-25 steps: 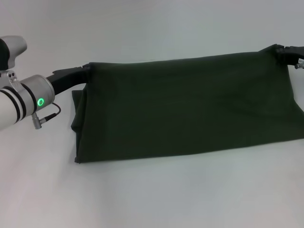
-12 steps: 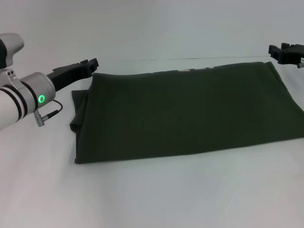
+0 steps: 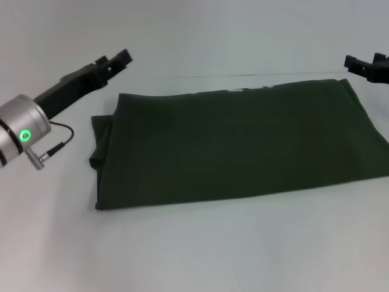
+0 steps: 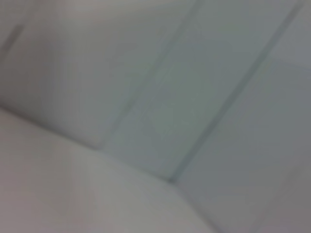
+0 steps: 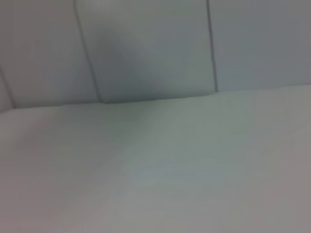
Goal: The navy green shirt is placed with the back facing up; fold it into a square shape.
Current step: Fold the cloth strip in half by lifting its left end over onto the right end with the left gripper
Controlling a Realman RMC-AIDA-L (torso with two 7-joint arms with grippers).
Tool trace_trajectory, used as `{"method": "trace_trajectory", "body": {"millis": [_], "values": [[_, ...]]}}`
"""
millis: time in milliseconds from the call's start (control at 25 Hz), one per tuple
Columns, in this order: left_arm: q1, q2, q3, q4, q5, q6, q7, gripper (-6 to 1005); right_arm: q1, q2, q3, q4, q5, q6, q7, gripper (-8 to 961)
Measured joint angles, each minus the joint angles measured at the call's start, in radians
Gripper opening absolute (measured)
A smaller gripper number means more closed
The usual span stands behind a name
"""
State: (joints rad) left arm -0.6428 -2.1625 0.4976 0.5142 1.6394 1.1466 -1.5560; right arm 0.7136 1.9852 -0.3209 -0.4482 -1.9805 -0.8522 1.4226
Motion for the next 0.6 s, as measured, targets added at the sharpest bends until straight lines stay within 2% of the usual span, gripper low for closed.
{"method": "trace_trajectory", "body": {"millis": [160, 400, 600], "values": [[0.037, -0.003, 0.013, -0.005, 0.002, 0.112, 0.005, 686, -0.063, 0.013, 0.000, -0.043, 0.017, -0.144, 0.047, 763], [0.112, 0.001, 0.072, -0.001, 0.008, 0.296, 0.047, 883, -0.161, 0.027, -0.001, -0.116, 0.017, -0.369, 0.136, 808], [0.181, 0.004, 0.136, 0.033, 0.015, 0.397, 0.049, 949, -0.235, 0.031, -0.002, -0.184, -0.005, -0.518, 0.259, 807]]}}
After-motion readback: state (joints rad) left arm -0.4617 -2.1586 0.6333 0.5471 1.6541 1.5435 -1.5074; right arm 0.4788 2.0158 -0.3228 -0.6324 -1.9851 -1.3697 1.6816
